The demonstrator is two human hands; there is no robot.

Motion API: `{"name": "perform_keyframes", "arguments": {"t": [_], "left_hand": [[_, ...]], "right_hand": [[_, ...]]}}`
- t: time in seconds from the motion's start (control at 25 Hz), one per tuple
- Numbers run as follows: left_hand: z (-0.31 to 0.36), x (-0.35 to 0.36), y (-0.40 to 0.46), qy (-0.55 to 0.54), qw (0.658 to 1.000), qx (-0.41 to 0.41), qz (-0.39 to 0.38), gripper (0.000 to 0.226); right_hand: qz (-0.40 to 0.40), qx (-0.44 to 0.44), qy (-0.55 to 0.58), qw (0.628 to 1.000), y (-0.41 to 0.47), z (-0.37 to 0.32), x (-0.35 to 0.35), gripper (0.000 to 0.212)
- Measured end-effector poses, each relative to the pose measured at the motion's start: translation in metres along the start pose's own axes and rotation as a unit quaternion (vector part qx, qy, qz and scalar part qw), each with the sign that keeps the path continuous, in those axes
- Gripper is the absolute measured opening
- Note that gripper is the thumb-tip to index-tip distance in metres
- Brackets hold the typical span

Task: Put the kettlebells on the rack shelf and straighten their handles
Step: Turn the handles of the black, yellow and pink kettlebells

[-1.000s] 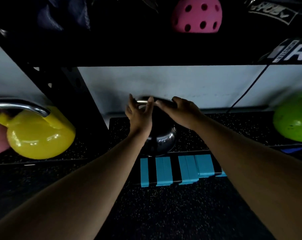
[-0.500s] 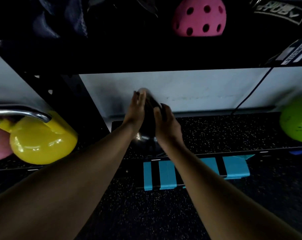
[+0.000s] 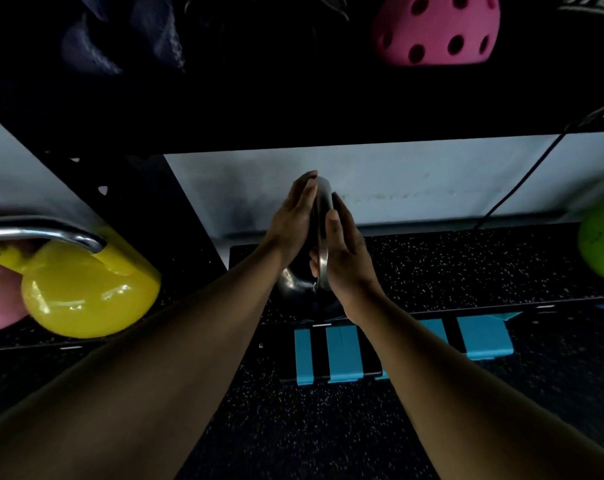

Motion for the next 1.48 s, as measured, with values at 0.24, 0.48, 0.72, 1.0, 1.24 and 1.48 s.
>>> {"name": "perform_keyframes", "arguments": {"t": [0.24,0.48,0.72,1.0,1.24,1.48], "left_hand": [[0.001,-0.004,0.002,0.031,0.999,0.009,0.022,0.044],[-0.004,0.001,0.003,0.025,1.0,0.002,-0.006,0.047],[-0.009,0.002,0.004,0.044,0.999,-0.001,-0.004,0.048],[-0.007,-0.005,0.012,0.111,0.993,-0.027,-0.033,0.052],[0.033,-0.026,-0.027,0.361,0.929,0.023,-0.076,0.053],[0.033,-0.1,-0.11,0.476,0.865,0.034,-0.156,0.043]], "right_hand": [[-0.022,0.014,0.012,1.0,0.01,0.004,-0.003,0.045],[-0.009,-0.009,0.014,1.0,0.006,0.001,0.001,0.046],[0.013,-0.016,-0.042,0.999,0.005,0.003,-0.004,0.046],[-0.006,0.002,-0.145,0.989,0.007,-0.006,-0.007,0.048],[0.011,-0.13,-0.482,0.867,-0.006,-0.072,-0.022,0.026],[-0.037,-0.198,-0.629,0.751,-0.038,-0.075,0.05,0.022]]}}
Point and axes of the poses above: each hand's wrist, its own y-axis towards the middle knuckle, its own x-axis out of the palm, z = x × y, the point moved 8 cm from there along y, towards the middle knuckle, and after that the axes turned 1 degree about y, right-handed, at the moved point
